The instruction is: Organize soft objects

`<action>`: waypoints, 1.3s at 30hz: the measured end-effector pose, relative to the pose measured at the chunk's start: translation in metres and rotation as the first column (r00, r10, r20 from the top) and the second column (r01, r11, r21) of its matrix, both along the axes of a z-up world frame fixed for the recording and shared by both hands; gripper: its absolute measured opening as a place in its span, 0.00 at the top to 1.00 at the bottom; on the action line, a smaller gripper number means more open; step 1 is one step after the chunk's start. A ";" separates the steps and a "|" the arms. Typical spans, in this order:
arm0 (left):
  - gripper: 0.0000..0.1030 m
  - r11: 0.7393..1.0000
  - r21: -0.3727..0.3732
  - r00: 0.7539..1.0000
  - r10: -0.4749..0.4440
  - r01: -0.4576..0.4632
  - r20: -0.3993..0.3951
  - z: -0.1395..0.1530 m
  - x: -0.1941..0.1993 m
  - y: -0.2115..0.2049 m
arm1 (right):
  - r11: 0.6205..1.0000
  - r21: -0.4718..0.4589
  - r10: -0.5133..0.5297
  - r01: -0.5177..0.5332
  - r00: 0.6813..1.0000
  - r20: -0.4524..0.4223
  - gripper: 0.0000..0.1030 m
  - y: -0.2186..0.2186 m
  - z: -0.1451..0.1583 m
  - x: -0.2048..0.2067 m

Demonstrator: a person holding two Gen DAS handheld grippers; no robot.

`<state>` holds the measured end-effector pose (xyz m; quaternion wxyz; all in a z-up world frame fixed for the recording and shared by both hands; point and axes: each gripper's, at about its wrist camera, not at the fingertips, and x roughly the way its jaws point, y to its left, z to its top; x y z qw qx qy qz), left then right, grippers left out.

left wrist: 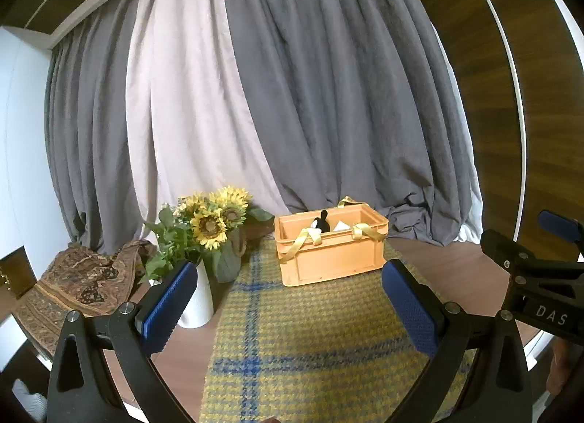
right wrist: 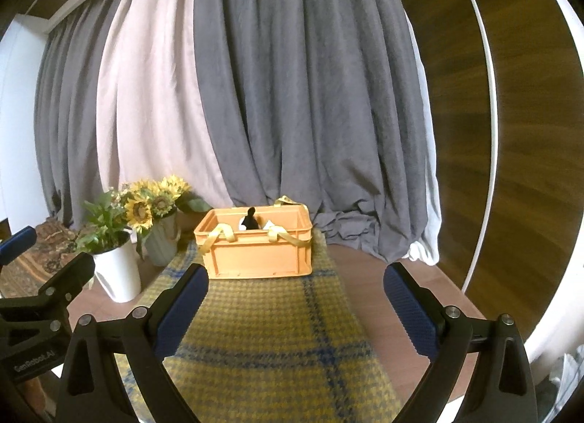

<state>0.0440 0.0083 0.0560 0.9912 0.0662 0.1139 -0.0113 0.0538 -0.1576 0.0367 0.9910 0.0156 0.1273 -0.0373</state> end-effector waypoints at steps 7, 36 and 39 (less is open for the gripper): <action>0.00 1.000 -0.002 1.000 0.001 -0.001 0.003 0.000 -0.004 0.001 | 1.000 0.003 0.000 0.000 1.000 0.002 0.05 0.001 -0.001 -0.005; 0.00 1.000 -0.006 1.000 -0.002 0.002 -0.004 -0.002 -0.006 -0.003 | 1.000 0.006 0.000 0.000 1.000 -0.001 0.05 -0.001 -0.001 -0.010; 0.00 1.000 -0.005 1.000 -0.001 0.001 -0.004 -0.002 -0.006 -0.002 | 1.000 0.005 0.000 0.000 1.000 -0.001 0.05 -0.001 -0.001 -0.010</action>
